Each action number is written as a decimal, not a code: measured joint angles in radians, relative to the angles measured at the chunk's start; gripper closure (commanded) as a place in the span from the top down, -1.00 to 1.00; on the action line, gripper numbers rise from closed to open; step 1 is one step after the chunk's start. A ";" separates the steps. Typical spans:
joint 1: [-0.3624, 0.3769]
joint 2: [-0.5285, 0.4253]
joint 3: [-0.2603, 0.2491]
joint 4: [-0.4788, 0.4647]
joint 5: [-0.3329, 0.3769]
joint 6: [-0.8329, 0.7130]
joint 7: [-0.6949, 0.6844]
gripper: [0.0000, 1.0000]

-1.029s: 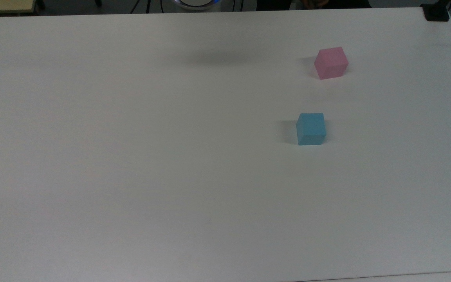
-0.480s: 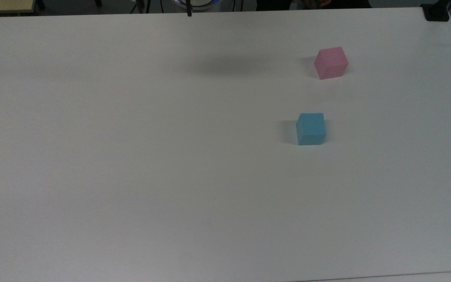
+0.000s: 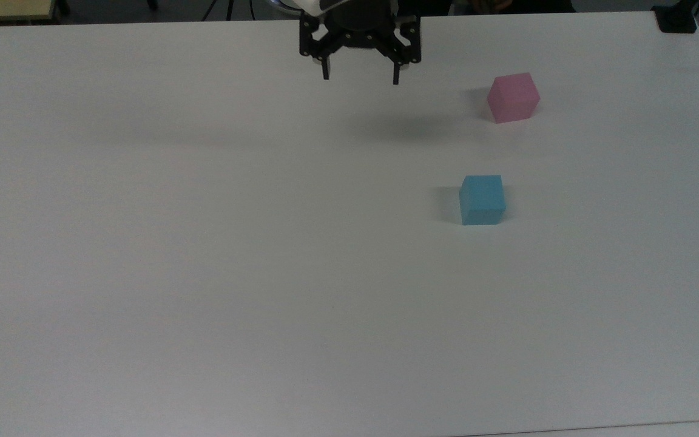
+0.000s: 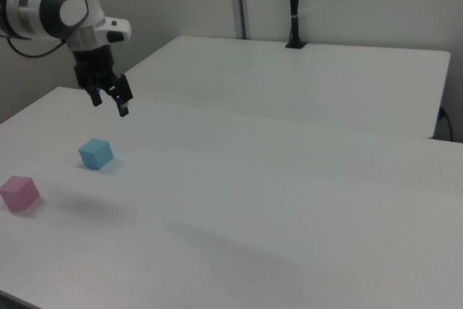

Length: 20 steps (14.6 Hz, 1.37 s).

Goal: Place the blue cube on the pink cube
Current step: 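Move the open gripper over the light-blue cube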

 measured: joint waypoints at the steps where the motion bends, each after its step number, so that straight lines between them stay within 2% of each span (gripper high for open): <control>1: 0.025 0.028 0.010 -0.001 0.000 0.011 0.040 1.00; 3: 0.052 0.068 0.026 -0.002 0.000 0.034 0.087 1.00; 8: 0.084 0.196 0.055 -0.002 -0.023 0.216 0.208 1.00; 14: 0.108 0.256 0.068 0.027 -0.089 0.285 0.270 1.00; 16: 0.158 0.268 0.072 0.045 -0.129 0.285 0.278 1.00; 20: 0.240 0.297 0.074 0.056 -0.225 0.285 0.385 1.00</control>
